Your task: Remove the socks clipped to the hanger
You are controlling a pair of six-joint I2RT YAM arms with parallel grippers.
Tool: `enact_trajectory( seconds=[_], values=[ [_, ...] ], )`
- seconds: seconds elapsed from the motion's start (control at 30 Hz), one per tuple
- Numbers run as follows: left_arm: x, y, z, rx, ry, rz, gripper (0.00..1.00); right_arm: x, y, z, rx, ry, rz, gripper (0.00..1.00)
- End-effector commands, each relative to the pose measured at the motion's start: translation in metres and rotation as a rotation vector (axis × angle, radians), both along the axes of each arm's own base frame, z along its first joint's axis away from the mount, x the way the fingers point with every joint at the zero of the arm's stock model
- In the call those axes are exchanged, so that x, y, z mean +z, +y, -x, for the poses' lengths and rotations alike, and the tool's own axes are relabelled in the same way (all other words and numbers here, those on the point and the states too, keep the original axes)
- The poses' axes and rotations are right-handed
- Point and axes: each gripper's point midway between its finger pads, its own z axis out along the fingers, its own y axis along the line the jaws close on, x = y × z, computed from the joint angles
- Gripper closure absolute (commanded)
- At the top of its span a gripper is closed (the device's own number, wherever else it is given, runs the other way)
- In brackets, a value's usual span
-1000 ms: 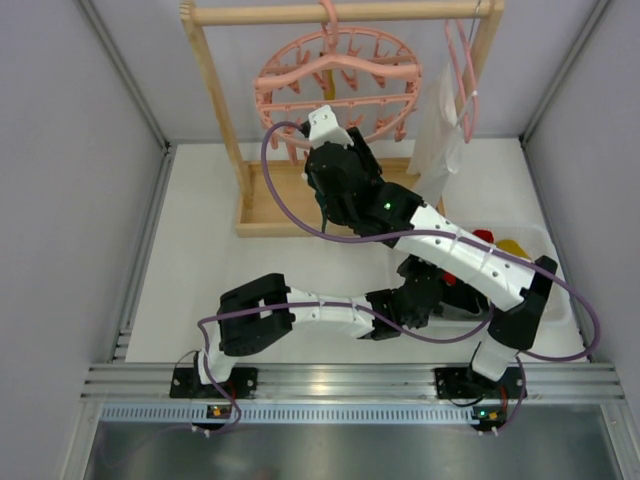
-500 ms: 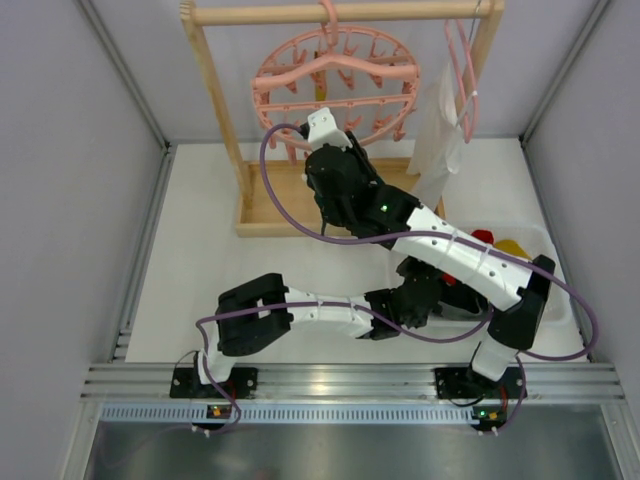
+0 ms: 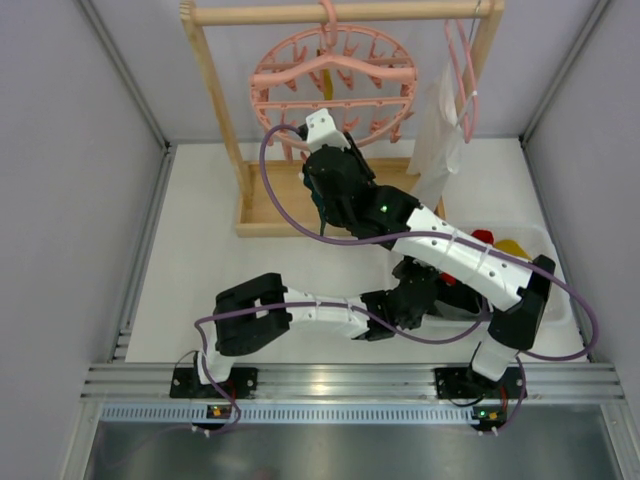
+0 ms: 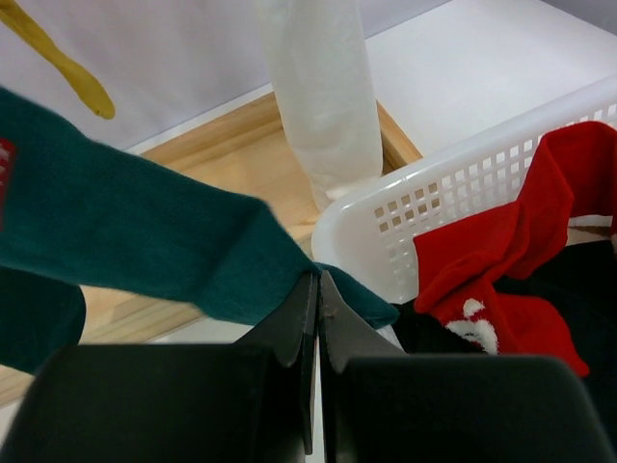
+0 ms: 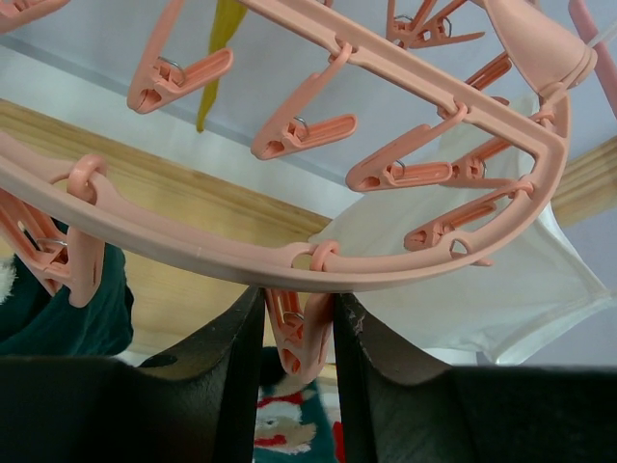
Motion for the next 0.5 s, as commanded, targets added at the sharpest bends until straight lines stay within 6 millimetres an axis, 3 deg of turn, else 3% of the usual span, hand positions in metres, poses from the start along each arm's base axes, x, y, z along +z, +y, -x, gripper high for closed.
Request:
enact_trajectory(
  seconds=[0.0,0.17,0.33,0.4,0.47],
  values=[
    [0.029,0.002,0.002,-0.013,-0.009,0.124,1.00,0.021,-0.001,0.007,0.026,-0.039,-0.087,1.00],
    [0.027,0.007,0.003,-0.014,-0.002,0.133,1.00,0.022,0.000,0.006,0.039,-0.038,-0.087,1.00],
    [0.042,0.018,0.007,-0.010,-0.010,0.151,1.00,0.025,0.004,0.008,0.069,-0.031,-0.131,1.00],
    [0.050,0.026,0.014,-0.025,-0.008,0.170,1.00,0.024,0.004,0.009,0.078,-0.025,-0.140,0.91],
    [0.052,0.029,0.020,-0.050,0.001,0.193,1.00,0.025,0.004,0.011,0.090,-0.027,-0.160,0.67]
  ],
)
